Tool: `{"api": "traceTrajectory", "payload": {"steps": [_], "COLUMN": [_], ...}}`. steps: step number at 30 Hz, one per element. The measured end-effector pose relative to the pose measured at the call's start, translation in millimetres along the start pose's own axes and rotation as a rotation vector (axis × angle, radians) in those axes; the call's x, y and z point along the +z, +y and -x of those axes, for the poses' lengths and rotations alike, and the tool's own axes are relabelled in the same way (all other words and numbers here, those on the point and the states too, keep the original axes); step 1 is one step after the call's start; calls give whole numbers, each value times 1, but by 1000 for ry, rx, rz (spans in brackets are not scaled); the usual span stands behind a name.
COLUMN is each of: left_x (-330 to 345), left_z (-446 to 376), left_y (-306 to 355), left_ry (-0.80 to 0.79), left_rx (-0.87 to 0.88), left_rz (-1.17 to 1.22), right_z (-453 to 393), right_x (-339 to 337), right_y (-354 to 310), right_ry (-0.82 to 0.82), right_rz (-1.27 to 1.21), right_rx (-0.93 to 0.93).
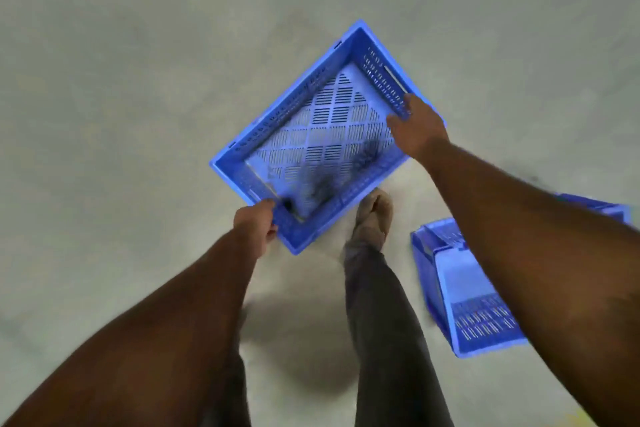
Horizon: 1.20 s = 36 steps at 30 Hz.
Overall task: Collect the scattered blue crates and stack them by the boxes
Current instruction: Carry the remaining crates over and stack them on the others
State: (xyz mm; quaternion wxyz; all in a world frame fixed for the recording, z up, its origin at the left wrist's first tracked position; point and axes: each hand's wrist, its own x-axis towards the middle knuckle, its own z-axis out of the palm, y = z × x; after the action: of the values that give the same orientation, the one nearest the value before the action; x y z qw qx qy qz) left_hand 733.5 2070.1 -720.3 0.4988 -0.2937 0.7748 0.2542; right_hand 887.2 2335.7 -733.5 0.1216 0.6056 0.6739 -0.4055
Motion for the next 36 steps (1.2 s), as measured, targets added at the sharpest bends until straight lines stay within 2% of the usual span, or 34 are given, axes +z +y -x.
{"api": "traceTrajectory", "payload": {"steps": [3,5,9,12,14,16,19,23,26,29,32,36], "left_x": [37,52,52,31,7,-27,-91,-187,-274,-359,-440,-533], "left_z": [-68,-99,-127,-117,-106,-87,-46,28,93,141,180,239], "left_y": [-3,-12,-26,-34,-40,-39,-39,-45,-62,-89,-111,-125], "left_ry": [-49,-103,130,209,237,259,295,427,455,515,598,631], "left_rx": [-69,-123,-93,-77,-81,-107,-157,52,186,265,297,395], "left_rz": [95,179,289,252,248,319,431,441,496,540,584,695], "right_z": [-83,-112,-130,-125,-105,-75,-24,71,160,248,334,421], "right_x": [26,44,60,54,50,46,40,20,3,-8,-10,-7], "right_y": [24,39,57,46,35,18,-16,-65,-125,-200,-280,-364], "right_ry": [-1,16,181,225,261,289,288,347,414,430,428,387], "right_rz": [231,353,383,295,261,233,128,4,-171,-295,-316,-322], "right_rx": [-147,-129,-162,-123,-162,-242,-266,-358,-334,-355,-447,-563]}}
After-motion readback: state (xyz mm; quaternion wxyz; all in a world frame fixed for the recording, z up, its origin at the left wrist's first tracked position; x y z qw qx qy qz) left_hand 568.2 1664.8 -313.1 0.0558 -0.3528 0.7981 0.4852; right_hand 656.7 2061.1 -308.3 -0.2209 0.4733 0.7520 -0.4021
